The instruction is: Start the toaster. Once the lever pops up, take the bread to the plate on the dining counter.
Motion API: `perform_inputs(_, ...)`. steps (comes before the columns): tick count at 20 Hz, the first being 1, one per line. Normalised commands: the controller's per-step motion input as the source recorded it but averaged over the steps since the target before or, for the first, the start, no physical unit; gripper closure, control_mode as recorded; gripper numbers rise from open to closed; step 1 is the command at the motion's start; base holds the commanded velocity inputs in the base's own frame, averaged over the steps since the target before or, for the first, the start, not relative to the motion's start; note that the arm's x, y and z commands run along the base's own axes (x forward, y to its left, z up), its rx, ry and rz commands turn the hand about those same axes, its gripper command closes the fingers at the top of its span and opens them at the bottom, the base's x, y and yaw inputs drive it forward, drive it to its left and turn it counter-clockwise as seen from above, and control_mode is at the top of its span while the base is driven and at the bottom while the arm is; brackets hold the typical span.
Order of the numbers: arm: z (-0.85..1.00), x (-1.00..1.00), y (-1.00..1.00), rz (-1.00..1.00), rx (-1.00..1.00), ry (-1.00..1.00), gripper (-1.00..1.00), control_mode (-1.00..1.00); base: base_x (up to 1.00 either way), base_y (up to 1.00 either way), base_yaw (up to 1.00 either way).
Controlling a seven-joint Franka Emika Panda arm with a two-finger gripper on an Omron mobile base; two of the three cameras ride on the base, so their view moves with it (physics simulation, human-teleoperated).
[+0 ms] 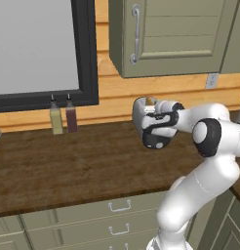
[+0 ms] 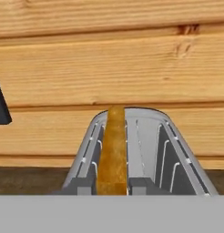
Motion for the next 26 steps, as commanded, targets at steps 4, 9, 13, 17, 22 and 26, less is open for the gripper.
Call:
perform_inputs(4,0.74,-0.17,0.01,0.0,-0.01,-0.03,1.0,-1.0,0.0,0.0,0.0)
perform_inputs(9,0.99,-0.31,0.04,0.0,-0.06,-0.05,1.0,-1.0,0.0,0.0,0.0)
perform_inputs(13,0.98,-0.31,0.0,0.0,-0.07,-0.01,1.0,-1.0,0.0,0.0,0.0)
perform_inputs(17,0.88,-0.71,0.0,0.0,-0.04,0.0,1.0,-1.0,0.0,0.0,0.0)
perform_inputs(22,0.55,-0.96,0.0,0.0,-0.02,0.04,1.0,-1.0,0.0,0.0,0.0)
perform_inputs(26,0.12,-1.0,0.0,-0.03,-0.01,0.2,1.0,-1.0,0.0,0.0,0.0)
